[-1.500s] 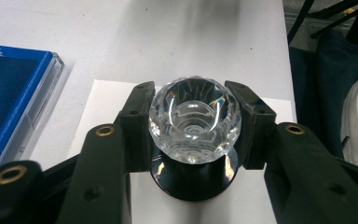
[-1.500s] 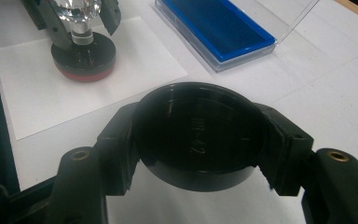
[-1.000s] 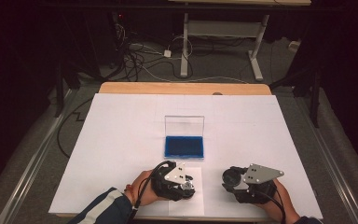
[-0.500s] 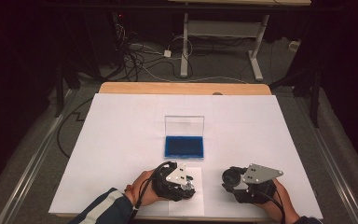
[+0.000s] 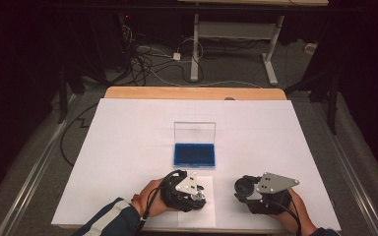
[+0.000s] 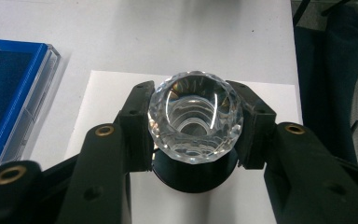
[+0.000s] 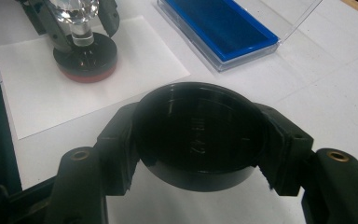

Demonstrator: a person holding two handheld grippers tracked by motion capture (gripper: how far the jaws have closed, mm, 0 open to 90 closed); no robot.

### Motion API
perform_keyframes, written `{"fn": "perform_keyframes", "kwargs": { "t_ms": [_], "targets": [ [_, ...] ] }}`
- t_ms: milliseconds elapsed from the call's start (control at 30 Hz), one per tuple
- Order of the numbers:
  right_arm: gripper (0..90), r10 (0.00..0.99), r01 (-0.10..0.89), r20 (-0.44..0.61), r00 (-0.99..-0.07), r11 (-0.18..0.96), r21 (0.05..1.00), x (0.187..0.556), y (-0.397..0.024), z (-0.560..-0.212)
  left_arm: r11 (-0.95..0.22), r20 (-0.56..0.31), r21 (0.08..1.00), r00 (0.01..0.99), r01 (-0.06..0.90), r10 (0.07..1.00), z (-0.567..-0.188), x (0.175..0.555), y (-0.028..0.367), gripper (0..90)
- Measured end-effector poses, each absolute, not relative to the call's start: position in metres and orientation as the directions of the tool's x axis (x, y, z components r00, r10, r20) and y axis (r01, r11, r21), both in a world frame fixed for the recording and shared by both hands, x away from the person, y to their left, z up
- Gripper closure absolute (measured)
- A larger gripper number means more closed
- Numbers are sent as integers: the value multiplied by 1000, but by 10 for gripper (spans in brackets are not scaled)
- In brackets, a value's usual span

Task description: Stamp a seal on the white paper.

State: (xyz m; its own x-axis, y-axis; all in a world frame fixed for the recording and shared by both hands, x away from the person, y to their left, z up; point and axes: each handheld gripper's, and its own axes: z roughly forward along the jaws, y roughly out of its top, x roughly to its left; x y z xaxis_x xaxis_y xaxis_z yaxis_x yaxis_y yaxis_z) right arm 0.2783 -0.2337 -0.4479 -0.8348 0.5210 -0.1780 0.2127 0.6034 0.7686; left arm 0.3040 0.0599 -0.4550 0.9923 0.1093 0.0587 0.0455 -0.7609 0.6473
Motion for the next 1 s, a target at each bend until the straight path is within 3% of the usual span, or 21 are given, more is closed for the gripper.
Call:
{"fn": "perform_keyframes", "kwargs": {
  "t_ms": [1000],
  "targets": [
    [380,525,205,-188,-830,601,773,277,-235,-446,-756,38,652,993,59,111,-456,305,60,538]
  ]
}}
